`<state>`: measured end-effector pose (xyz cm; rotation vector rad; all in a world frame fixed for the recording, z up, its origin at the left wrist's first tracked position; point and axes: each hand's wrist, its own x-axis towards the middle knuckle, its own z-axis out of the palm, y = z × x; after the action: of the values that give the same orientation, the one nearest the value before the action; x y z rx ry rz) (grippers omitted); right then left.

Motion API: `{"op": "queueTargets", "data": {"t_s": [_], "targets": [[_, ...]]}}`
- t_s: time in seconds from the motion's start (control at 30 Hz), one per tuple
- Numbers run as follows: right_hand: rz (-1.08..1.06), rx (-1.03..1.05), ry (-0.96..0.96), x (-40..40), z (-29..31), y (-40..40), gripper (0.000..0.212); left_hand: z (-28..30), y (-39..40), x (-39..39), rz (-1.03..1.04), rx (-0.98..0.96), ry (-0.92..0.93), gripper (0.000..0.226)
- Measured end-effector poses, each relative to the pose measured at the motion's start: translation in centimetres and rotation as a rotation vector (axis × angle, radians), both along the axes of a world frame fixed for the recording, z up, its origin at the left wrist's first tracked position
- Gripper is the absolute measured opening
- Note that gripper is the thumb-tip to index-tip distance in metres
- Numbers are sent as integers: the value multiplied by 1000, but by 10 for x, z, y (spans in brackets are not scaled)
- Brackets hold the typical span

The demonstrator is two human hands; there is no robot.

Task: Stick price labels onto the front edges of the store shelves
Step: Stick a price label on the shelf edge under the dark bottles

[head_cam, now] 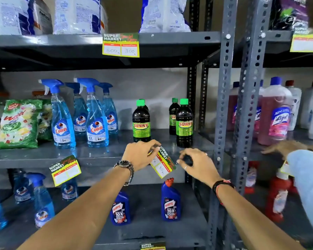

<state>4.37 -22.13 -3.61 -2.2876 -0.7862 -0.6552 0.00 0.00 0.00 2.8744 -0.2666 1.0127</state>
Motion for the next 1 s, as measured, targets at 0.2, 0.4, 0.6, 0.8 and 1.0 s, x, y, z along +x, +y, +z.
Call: {"op": "queueTargets", "data": {"t_s": [0.2,0.4,0.6,0.8,1.0], "targets": [[-56,-131,-75,5,-22,8,20,-2,-2,8,1,-37,21,25],[-100,-87,-111,6,-27,16,12,-3,-2,13,24,-40,-6,19],[-99,-5,-147,2,-18,15,18,-6,1,15,11,-76,0,21],[-78,-8,-92,4,-9,7,8,-14,4,6,-10,-133,-6,22],[-26,-112,-121,9,-16,3,2,-41,13,-2,-78,-174,16,19]]}}
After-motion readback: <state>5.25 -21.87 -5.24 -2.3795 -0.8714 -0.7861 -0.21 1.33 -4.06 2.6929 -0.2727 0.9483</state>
